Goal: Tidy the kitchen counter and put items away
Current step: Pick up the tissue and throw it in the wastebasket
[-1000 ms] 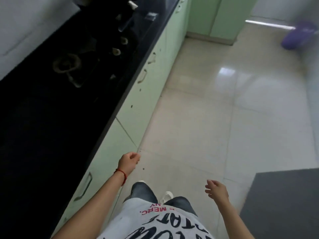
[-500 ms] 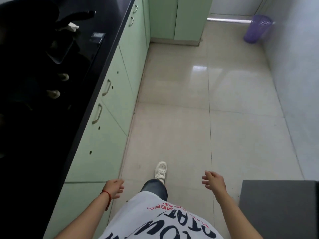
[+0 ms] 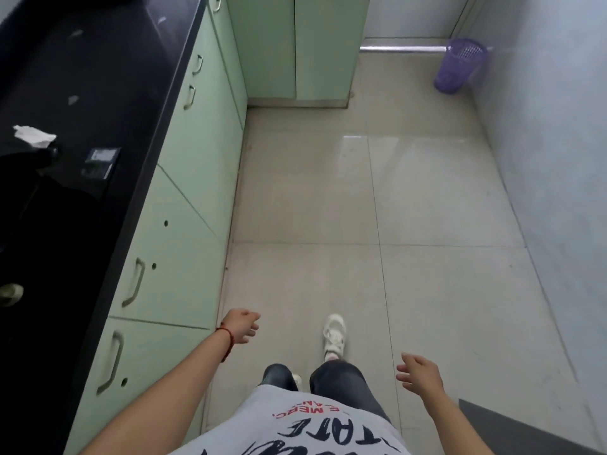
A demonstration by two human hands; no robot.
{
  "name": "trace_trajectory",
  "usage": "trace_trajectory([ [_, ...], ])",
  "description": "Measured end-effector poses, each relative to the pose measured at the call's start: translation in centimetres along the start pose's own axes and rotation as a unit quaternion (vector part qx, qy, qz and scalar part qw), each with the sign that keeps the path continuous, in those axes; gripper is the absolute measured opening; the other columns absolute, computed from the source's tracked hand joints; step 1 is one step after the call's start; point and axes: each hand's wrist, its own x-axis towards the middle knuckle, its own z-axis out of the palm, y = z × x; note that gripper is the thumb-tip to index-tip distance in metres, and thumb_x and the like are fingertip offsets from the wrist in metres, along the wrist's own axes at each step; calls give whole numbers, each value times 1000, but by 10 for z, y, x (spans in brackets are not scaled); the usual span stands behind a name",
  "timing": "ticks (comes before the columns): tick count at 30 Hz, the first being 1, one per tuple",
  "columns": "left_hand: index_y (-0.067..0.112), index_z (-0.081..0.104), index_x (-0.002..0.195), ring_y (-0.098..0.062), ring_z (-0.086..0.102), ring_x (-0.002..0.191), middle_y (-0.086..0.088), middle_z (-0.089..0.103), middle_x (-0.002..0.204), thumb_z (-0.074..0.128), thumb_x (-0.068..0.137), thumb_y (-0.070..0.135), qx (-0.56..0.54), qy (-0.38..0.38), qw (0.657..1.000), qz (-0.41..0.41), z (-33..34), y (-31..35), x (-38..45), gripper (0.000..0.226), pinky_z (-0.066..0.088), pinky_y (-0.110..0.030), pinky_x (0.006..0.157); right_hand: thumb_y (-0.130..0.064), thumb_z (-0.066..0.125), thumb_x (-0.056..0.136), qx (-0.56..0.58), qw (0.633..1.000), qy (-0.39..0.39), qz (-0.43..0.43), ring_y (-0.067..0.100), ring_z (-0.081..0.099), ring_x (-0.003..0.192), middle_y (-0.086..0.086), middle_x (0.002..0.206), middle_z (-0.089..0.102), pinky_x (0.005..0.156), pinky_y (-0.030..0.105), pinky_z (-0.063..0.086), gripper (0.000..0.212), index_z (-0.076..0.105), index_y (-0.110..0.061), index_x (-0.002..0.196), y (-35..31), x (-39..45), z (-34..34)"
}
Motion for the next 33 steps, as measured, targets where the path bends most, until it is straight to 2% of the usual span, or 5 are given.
trace_trajectory([
  [7, 13, 48, 70, -14, 46, 58, -3, 51, 68, 48, 93, 17, -42, 30, 999, 14, 14, 133, 44, 23, 35, -22, 57, -16, 50, 92, -9, 1000, -18, 18, 28, 57, 72, 16, 84, 60, 60, 30, 46, 16, 55, -1, 95, -113, 82, -30],
  [14, 13, 47, 68, -14, 45, 56, -4, 51, 66, 49, 93, 18, -80, 45, 995, -29, 17, 197, 77, 25, 34, -22, 54, -12, 49, 92, -40, 997, -52, -45, 23, 54, 61, 16, 82, 58, 58, 29, 44, 14, 54, 1, 94, -288, 153, -27],
  [24, 8, 50, 98, -20, 50, 61, -9, 54, 72, 50, 92, 22, -145, 78, 979, -118, -26, 276, 168, 15, 40, -26, 62, -19, 48, 94, -66, 989, -96, -90, 20, 56, 63, 16, 87, 58, 61, 29, 46, 18, 55, -4, 100, -489, 245, 43],
  [30, 13, 45, 70, -17, 42, 53, -6, 48, 64, 46, 94, 19, -176, 85, 977, -81, -61, 397, 212, 25, 31, -20, 54, -17, 46, 94, -92, 988, -100, -75, 20, 52, 60, 13, 79, 56, 57, 28, 42, 17, 53, -2, 99, -576, 275, 67],
  [33, 15, 42, 67, -14, 40, 52, -3, 47, 64, 45, 95, 18, -184, 88, 978, -44, -83, 460, 226, 28, 32, -14, 38, -18, 47, 94, -114, 986, -99, -71, 20, 54, 61, 10, 75, 56, 58, 29, 43, 18, 53, -2, 101, -612, 291, 79],
])
